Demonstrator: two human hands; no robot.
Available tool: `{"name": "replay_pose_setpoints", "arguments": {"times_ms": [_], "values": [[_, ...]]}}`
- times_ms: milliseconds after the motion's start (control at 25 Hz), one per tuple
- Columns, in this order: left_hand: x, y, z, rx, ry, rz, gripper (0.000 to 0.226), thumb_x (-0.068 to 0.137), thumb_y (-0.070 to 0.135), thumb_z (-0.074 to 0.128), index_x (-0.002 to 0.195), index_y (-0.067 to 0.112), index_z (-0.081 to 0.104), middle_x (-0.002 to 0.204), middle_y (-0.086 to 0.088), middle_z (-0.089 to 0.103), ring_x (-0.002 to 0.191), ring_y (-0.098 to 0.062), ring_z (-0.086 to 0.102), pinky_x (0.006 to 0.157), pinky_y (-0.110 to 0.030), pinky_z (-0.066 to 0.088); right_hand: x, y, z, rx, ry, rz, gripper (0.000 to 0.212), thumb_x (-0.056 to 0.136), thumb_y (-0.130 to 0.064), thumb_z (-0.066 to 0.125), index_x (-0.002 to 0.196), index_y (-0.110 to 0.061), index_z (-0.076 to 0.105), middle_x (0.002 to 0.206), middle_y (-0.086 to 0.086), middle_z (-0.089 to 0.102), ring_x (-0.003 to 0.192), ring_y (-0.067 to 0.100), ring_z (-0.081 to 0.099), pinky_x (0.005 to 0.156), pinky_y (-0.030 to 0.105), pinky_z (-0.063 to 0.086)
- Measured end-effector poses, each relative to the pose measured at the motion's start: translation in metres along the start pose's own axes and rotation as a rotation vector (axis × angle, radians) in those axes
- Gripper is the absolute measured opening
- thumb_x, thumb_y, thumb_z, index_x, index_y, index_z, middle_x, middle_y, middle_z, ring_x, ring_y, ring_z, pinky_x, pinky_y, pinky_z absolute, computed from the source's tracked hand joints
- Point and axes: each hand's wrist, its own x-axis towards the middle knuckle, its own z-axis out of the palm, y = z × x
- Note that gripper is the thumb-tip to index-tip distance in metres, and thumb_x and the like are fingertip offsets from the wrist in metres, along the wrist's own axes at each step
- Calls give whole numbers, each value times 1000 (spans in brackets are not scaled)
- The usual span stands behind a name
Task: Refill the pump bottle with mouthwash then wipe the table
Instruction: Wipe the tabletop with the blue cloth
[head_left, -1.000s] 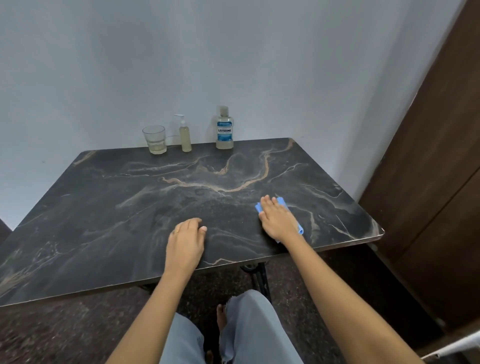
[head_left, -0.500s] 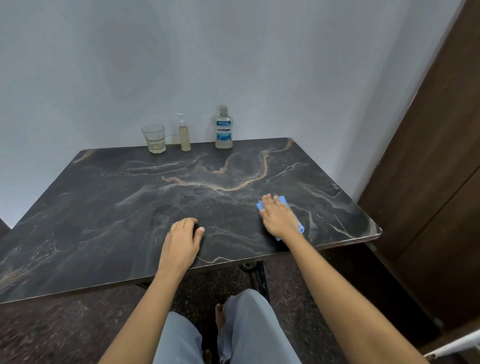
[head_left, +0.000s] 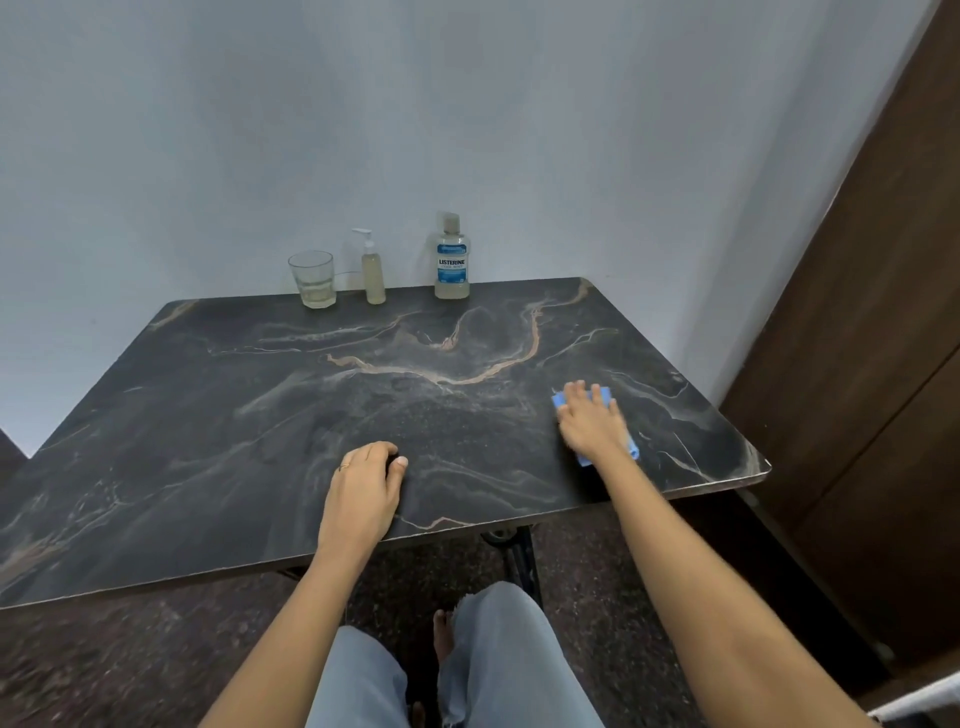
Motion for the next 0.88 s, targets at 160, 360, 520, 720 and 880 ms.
{"name": "replay_pose_setpoints", "arguments": {"times_ms": [160, 360, 520, 720, 880], "values": [[-1, -3, 0, -21, -4, 2, 28, 99, 30, 45, 116, 13, 59, 114, -2, 64, 113, -20, 52, 93, -36, 44, -61, -63, 27, -16, -77, -358, 53, 103, -31, 23, 153, -19, 13, 161, -2, 10, 149, 16, 5, 119, 37, 4], [-1, -5, 0, -55, -4, 0, 28, 99, 30, 44, 117, 15, 59, 115, 0, 63, 115, -18, 51, 94, -34, 44, -72, 5, 7, -55, 13, -299, 51, 104, -29, 22, 153, -20, 13, 161, -4, 8, 148, 14, 8, 119, 37, 8], [-1, -2, 0, -37, 16, -7, 27, 99, 30, 43, 114, 15, 59, 111, 0, 64, 110, -18, 53, 91, -36, 46, -10, 49, -13, -25, -13, 60, 53, 103, -29, 17, 153, -16, 11, 162, 2, 6, 149, 21, 4, 119, 43, 6], [-1, -1, -1, -43, 16, -34, 27, 100, 29, 41, 115, 14, 59, 111, -2, 64, 109, -20, 53, 89, -37, 46, 7, -53, 13, 3, -33, -92, 54, 102, -28, 20, 152, -10, 13, 161, 6, 10, 149, 23, 6, 119, 43, 7], [-2, -5, -3, -53, 63, -76, 27, 100, 25, 42, 115, 12, 60, 112, -4, 64, 110, -22, 53, 91, -36, 44, -64, -120, 37, -52, -79, -438, 54, 103, -33, 21, 154, -16, 12, 161, -1, 9, 149, 17, 5, 119, 38, 4]]}}
